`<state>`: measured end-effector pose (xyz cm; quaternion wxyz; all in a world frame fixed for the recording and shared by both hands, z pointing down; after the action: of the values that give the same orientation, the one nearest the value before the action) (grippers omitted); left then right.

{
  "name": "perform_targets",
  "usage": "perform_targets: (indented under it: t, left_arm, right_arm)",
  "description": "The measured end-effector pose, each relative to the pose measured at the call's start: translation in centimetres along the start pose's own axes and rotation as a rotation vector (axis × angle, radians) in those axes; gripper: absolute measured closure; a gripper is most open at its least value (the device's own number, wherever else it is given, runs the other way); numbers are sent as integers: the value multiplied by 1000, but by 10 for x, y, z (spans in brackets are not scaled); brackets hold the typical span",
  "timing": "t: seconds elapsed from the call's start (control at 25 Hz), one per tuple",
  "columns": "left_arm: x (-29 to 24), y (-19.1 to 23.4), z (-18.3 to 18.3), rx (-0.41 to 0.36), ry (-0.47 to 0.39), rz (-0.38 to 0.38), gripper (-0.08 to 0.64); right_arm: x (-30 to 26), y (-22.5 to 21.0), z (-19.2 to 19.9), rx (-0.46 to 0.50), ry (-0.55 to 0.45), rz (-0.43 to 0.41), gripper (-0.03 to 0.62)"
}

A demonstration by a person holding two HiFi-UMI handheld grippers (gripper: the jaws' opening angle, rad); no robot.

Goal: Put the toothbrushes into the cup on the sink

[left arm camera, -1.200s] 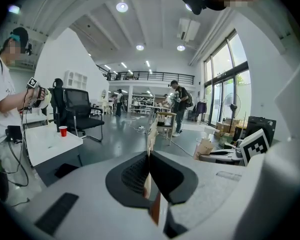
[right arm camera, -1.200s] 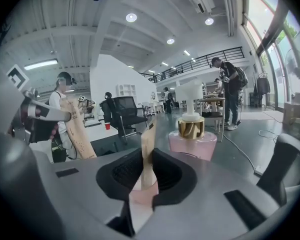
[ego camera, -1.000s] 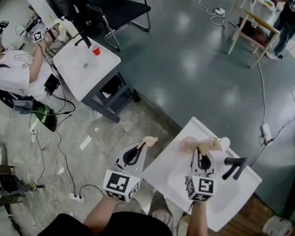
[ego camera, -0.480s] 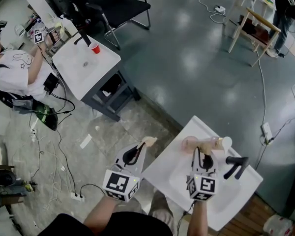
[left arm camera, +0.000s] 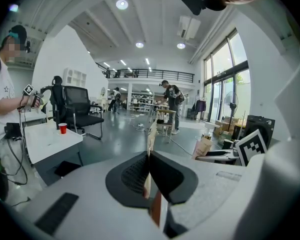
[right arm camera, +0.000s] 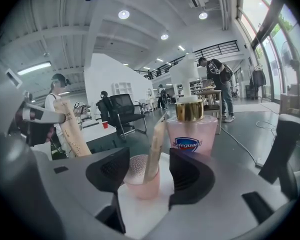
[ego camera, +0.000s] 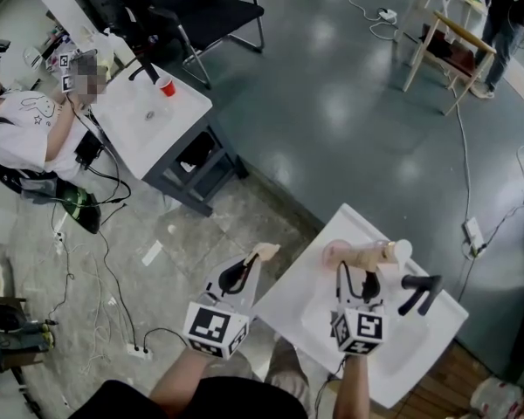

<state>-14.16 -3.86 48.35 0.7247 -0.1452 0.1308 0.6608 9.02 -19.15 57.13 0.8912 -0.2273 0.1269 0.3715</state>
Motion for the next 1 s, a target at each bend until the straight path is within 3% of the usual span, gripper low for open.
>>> perform_targets:
  t: [0.6, 1.0]
  left_arm:
    - [14, -1, -17, -18, -42, 42, 555]
    - [26, -10, -55, -61, -124, 126, 555]
  right_arm:
    - [30, 13, -13, 11, -51, 44, 356]
    - [78, 25, -58, 29, -173, 132, 360]
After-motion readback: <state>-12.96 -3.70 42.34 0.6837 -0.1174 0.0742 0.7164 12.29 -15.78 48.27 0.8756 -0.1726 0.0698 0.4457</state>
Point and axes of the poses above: the fingertips, and each gripper's own axes: x backward along the fingers, y to its left, z out of its underside, the point moved 10 cm from there along x, backward along the fingers, and after that the axes turned 8 degrees about -x, right-handed, at the moved point
